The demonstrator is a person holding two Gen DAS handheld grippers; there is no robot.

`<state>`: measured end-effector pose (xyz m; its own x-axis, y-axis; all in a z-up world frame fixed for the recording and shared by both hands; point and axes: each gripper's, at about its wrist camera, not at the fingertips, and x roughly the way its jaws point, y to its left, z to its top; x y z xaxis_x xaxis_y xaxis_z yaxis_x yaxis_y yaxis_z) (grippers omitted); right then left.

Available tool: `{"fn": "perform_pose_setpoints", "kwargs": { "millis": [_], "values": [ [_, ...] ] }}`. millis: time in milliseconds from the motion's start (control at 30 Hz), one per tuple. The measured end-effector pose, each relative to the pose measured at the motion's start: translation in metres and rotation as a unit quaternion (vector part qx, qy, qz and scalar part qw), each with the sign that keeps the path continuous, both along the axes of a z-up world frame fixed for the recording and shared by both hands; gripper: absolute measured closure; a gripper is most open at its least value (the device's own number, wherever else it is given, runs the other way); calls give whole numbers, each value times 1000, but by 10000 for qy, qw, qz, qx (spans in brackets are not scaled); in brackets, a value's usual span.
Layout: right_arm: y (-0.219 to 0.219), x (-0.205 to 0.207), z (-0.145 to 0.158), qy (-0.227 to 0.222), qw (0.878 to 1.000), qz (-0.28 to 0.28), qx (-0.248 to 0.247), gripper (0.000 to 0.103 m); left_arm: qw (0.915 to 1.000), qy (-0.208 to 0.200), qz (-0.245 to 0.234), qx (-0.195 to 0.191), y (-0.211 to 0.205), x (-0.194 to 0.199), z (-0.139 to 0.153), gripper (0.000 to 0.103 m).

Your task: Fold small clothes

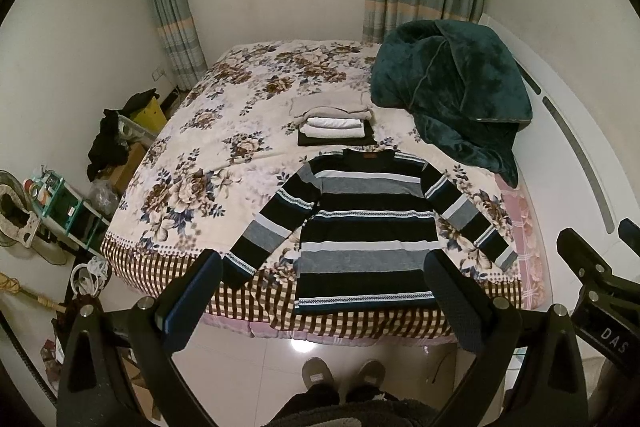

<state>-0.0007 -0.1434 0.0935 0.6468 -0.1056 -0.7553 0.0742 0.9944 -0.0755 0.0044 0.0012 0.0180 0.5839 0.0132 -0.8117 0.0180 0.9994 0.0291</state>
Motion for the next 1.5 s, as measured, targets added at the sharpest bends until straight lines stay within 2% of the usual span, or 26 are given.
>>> {"fn": "perform_pose_setpoints", "kwargs": {
  "millis": [933, 1500],
  "values": [
    [2, 2, 5, -21, 10000, 18, -8, 0, 10000, -30, 2, -25, -8, 14, 8, 0],
    [3, 0, 6, -43, 10000, 25, -8, 0, 10000, -54, -3, -28, -3, 6, 6, 0]
  ]
}}
